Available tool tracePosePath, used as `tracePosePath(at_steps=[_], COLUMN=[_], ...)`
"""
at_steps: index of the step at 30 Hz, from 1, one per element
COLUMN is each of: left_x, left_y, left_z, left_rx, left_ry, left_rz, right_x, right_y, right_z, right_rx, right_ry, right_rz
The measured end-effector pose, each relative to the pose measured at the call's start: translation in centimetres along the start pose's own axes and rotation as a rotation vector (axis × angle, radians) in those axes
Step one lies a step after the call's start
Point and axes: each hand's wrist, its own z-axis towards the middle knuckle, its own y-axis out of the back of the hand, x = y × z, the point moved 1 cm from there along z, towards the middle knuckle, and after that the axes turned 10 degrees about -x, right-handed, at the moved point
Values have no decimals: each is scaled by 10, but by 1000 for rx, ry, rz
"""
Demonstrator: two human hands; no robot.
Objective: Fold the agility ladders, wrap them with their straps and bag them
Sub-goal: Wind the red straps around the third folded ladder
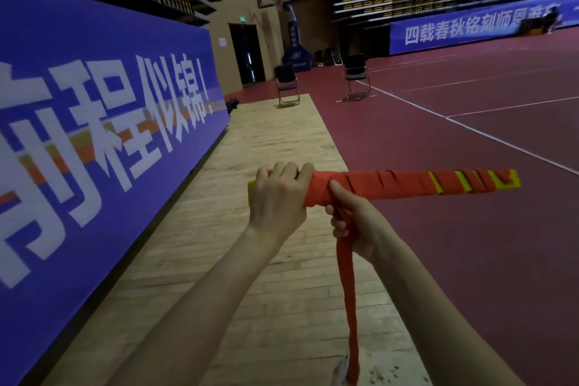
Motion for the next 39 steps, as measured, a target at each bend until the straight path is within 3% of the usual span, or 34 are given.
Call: tracePosePath(at_steps=[6,9,11,13,15,21,23,25,27,29,31,33,36,39], left_x=[5,14,14,12,11,-11,-24,-28,-29,-28,-19,-8,-3,-12], left_y=[14,14,13,11,5,-10,-16,-21,-20,-13,-6,-3,-5,-7], left_z=[18,39,39,34,31,12,-2,-11,-13,-11,4,20,23,21], left_rx=[733,980,1052,964,780,314,80,-47,133,491,785,941,890,679], left_ry=[245,350,417,445,342,29,-64,-93,-27,38,145,280,441,329], left_rz=[-426,-695,-890,-1003,-931,-265,-126,-61,-139,-291,-482,-715,-937,-641], right_x=[-8,-10,-7,-2,0,2,-2,-8,-16,-22,-25,-23,-13,-13], right_y=[10,8,7,9,12,10,4,4,8,15,20,23,23,24], right_z=[1,-4,-5,-6,-6,-2,1,5,9,10,9,5,1,-1], right_rx=[-47,51,74,103,150,85,31,-71,-145,-174,-145,-59,7,-63], right_ry=[186,314,347,331,264,110,49,28,29,56,103,178,259,240], right_rz=[-41,-189,-257,-238,-177,-88,11,75,65,26,4,-36,-135,-203])
